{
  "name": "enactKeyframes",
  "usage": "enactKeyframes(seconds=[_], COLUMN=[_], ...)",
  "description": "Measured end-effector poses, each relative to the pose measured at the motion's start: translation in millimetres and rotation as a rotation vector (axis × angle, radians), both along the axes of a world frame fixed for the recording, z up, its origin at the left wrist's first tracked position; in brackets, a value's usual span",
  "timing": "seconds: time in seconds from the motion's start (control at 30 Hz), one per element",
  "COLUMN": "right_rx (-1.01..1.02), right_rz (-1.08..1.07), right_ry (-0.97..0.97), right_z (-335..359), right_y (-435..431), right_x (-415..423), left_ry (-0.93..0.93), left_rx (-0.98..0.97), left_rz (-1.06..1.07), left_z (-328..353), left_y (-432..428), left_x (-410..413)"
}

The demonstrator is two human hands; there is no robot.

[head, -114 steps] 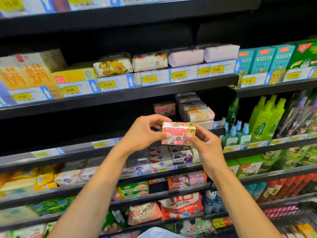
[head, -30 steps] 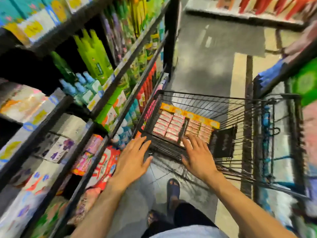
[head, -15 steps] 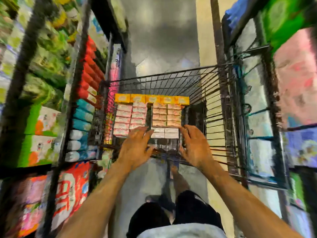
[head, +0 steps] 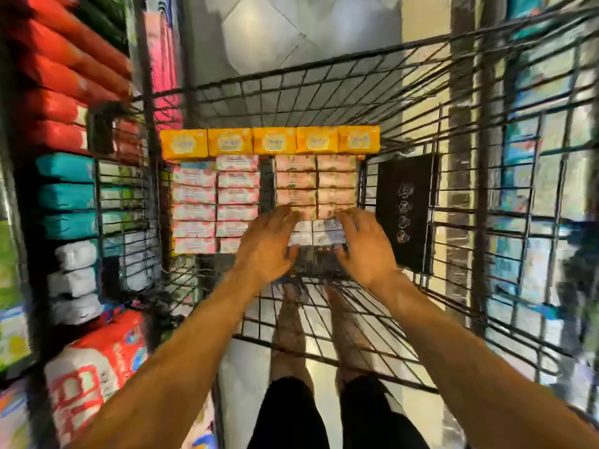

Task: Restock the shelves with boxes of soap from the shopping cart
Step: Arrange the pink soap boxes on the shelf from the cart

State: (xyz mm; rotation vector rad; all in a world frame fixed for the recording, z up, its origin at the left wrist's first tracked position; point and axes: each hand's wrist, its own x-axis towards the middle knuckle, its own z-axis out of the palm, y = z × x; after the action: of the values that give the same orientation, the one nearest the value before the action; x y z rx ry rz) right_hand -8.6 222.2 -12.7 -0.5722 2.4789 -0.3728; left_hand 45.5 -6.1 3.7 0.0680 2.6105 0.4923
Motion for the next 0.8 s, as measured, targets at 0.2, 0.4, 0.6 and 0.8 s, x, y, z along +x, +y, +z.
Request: enactKeyframes(seconds=[0.2,0.4,0.6,0.8], right_rx=[-0.042,0.044,0.048,-0.279], right_rz=[-0.058,-0.050,-0.037,-0.214], right_ry=[0.034,0.121,0.100,-0.195], right_z=[-54,-83,-77,-2], right_y=[-7,-9,-6,-1], right_x=[-7,-12,-9,-12], left_ry=[0.063,0.208,0.247,0.134], left_rx=[-0.073,-0.202,-0.181,0.132], left_rz=[-0.029,-0.013,0.020,0.264], left_z=[-57,-90,-88,-3], left_y=[2,8,6,-8], left_x=[-10,-15,-14,12])
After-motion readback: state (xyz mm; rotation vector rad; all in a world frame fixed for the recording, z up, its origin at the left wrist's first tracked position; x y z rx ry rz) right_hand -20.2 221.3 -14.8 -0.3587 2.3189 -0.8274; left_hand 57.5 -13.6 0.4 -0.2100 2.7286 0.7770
